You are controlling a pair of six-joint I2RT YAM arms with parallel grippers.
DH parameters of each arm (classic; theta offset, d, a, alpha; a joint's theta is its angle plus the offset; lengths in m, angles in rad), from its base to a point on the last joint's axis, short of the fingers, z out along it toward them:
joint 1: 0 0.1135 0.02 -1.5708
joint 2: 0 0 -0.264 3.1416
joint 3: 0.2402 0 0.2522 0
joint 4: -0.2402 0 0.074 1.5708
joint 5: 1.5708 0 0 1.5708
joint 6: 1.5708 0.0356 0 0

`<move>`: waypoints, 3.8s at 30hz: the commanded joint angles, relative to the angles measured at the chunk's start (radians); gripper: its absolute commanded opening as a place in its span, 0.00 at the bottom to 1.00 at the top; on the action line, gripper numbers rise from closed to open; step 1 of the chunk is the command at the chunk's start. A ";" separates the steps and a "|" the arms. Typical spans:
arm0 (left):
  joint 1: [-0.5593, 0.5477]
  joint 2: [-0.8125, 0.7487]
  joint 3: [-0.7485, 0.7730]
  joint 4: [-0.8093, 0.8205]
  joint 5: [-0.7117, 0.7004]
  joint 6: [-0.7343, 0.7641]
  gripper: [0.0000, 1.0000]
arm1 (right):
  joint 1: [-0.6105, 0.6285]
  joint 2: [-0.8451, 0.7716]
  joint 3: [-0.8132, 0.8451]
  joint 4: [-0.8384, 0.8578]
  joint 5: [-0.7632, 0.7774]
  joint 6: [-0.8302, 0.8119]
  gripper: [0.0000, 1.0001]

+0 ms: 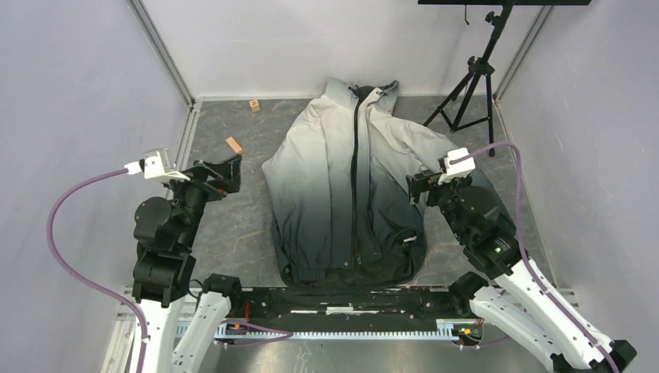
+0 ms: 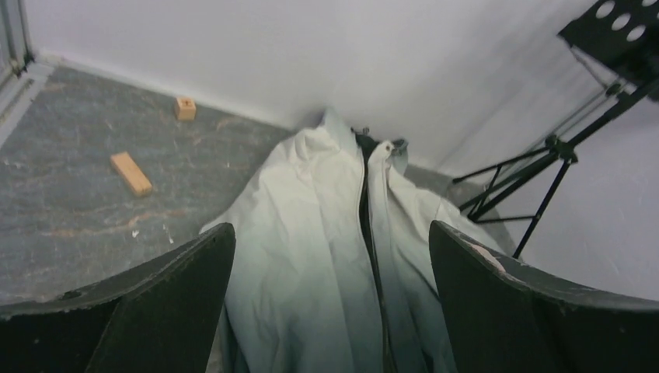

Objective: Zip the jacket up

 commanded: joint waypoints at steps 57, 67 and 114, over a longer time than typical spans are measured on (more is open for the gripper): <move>-0.643 0.980 -0.402 0.883 0.484 -0.699 0.49 | 0.276 0.216 -0.447 0.305 -0.349 0.407 0.00; -0.656 1.109 -0.434 1.047 0.454 -0.803 0.58 | 0.276 0.166 -0.460 0.308 -0.341 0.414 0.00; -0.740 1.200 -0.400 1.287 0.388 -0.754 0.02 | 0.276 0.012 -0.282 -0.044 -0.489 0.365 0.56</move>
